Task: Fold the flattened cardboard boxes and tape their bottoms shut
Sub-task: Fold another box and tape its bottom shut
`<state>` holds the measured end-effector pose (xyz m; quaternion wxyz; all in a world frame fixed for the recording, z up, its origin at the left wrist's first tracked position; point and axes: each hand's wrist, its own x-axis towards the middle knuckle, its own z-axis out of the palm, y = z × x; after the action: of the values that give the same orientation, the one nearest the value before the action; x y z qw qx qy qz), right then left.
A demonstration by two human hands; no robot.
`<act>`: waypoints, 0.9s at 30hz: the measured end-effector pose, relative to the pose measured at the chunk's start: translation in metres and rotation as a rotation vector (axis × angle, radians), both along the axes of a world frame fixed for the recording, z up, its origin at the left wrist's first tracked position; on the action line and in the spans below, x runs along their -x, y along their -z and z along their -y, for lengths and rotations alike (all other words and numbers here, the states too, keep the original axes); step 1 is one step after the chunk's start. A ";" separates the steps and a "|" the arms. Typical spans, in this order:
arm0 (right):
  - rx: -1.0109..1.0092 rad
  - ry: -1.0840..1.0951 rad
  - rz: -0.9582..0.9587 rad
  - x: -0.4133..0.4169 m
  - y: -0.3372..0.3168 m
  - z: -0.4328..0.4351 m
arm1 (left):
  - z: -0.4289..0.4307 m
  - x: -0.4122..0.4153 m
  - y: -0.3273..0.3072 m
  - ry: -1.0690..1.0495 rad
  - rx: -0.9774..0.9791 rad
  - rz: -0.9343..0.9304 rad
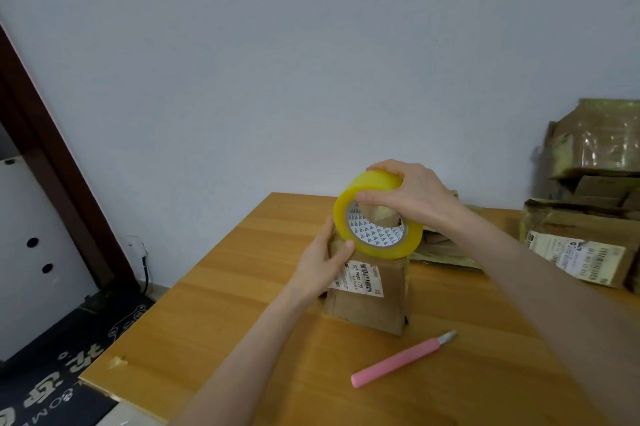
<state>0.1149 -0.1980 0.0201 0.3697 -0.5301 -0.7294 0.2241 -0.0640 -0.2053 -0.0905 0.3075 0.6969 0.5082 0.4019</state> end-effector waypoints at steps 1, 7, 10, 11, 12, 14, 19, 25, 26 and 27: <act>0.017 -0.013 -0.021 -0.002 0.003 0.000 | -0.003 0.002 0.004 0.002 -0.028 -0.049; 0.152 -0.007 -0.391 -0.021 0.038 0.004 | -0.018 0.007 -0.010 0.120 -0.240 -0.425; 0.186 -0.065 -0.528 -0.029 0.048 0.004 | -0.029 0.004 -0.008 0.125 -0.224 -0.496; 0.175 -0.073 -0.538 -0.031 0.047 0.004 | -0.032 0.004 -0.005 0.131 -0.215 -0.498; 0.163 -0.070 -0.545 -0.032 0.045 0.002 | -0.034 0.006 -0.004 0.138 -0.202 -0.519; 0.141 -0.038 -0.527 -0.036 0.037 0.001 | -0.037 0.007 0.000 0.153 -0.202 -0.568; 0.067 0.016 -0.373 -0.045 0.018 0.000 | -0.039 0.002 -0.001 0.153 -0.171 -0.707; 0.120 0.126 -0.019 -0.100 0.023 0.011 | -0.033 0.001 0.008 0.102 -0.077 -0.865; 0.154 0.127 -0.047 -0.108 0.033 0.015 | -0.034 -0.003 0.009 0.106 -0.089 -0.881; 0.176 0.119 -0.068 -0.115 0.044 0.017 | -0.034 -0.008 0.010 0.105 -0.101 -0.910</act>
<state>0.2303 -0.2153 -0.0241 0.3591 -0.5948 -0.6613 0.2828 -0.0563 -0.1715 -0.1009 0.0388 0.8415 0.5352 0.0630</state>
